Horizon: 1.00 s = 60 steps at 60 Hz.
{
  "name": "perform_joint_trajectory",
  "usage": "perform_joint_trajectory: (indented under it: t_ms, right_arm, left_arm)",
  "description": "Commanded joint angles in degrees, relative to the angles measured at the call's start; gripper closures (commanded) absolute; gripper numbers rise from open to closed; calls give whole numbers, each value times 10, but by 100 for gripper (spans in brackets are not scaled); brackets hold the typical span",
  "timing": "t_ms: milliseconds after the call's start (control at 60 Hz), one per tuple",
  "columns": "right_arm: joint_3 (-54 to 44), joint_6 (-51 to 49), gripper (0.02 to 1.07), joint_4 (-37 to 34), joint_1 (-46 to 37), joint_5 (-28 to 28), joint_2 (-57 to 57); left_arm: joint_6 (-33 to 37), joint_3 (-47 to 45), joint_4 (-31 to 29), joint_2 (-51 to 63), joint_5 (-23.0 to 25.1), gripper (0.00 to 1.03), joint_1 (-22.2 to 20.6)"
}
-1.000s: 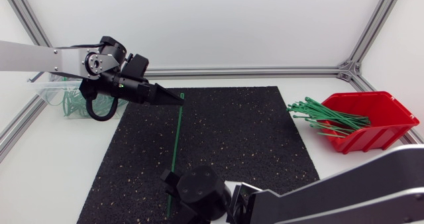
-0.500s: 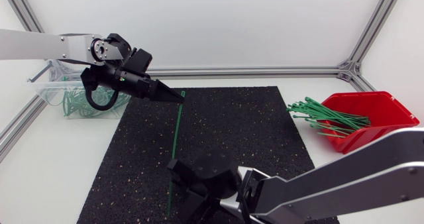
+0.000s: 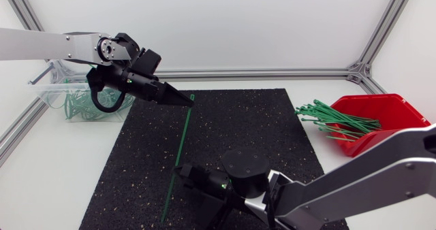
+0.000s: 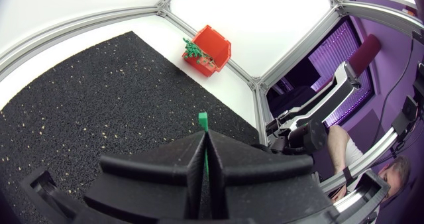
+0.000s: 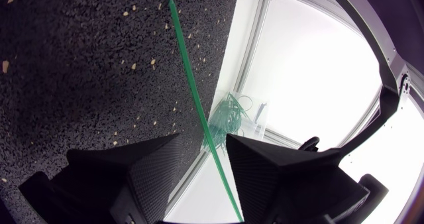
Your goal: Take a green cable tie from the red box, thread the tail through the head to close it, then place it in the transparent bin on the left.
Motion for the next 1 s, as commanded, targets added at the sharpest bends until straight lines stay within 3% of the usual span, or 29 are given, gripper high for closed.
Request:
perform_joint_trajectory:
  t_ms: [0, 83, 233, 633, 883, 983]
  right_arm:
    - [0, -19, 46, 8, 1, -4, 17]
    - [4, -19, 33, 7, 5, -3, 30]
    - [4, -19, 27, 8, 23, 2, 32]
    - [9, 5, 28, 13, 73, 34, 46]
    - [16, 6, 60, 13, 89, 36, 50]
    - [20, 14, 61, 12, 97, 39, 51]
  left_arm:
    - [19, 15, -12, 5, -2, 100, -4]
    - [21, 13, -13, 5, -3, 100, -1]
    - [27, 8, -18, 5, -3, 100, 1]
    - [30, 8, -30, 6, -3, 100, -7]
    - [30, 7, -36, 5, -3, 100, -12]
    - [30, 8, -36, 5, -3, 100, -12]
